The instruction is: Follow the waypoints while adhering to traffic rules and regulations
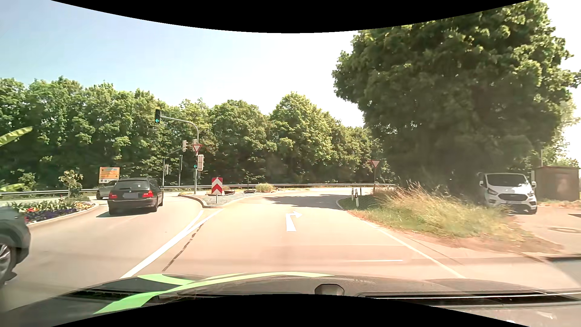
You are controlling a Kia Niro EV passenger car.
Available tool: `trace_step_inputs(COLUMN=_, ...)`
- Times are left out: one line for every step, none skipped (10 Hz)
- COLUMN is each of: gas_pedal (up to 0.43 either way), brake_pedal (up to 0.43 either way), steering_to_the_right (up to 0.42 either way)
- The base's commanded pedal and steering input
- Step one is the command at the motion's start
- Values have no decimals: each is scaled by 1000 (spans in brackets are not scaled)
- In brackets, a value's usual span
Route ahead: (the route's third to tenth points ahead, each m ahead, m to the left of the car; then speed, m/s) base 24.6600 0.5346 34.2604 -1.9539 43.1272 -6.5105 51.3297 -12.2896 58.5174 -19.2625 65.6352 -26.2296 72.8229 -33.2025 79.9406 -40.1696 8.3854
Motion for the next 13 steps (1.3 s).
trace_step_inputs(gas_pedal=0, brake_pedal=0, steering_to_the_right=-47)
trace_step_inputs(gas_pedal=0, brake_pedal=0, steering_to_the_right=-43)
trace_step_inputs(gas_pedal=0, brake_pedal=0, steering_to_the_right=-35)
trace_step_inputs(gas_pedal=28, brake_pedal=0, steering_to_the_right=-20)
trace_step_inputs(gas_pedal=79, brake_pedal=0, steering_to_the_right=-13)
trace_step_inputs(gas_pedal=79, brake_pedal=0, steering_to_the_right=-11)
trace_step_inputs(gas_pedal=98, brake_pedal=0, steering_to_the_right=-1)
trace_step_inputs(gas_pedal=110, brake_pedal=0, steering_to_the_right=12)
trace_step_inputs(gas_pedal=118, brake_pedal=0, steering_to_the_right=23)
trace_step_inputs(gas_pedal=130, brake_pedal=0, steering_to_the_right=34)
trace_step_inputs(gas_pedal=138, brake_pedal=0, steering_to_the_right=45)
trace_step_inputs(gas_pedal=138, brake_pedal=0, steering_to_the_right=56)
trace_step_inputs(gas_pedal=150, brake_pedal=0, steering_to_the_right=67)
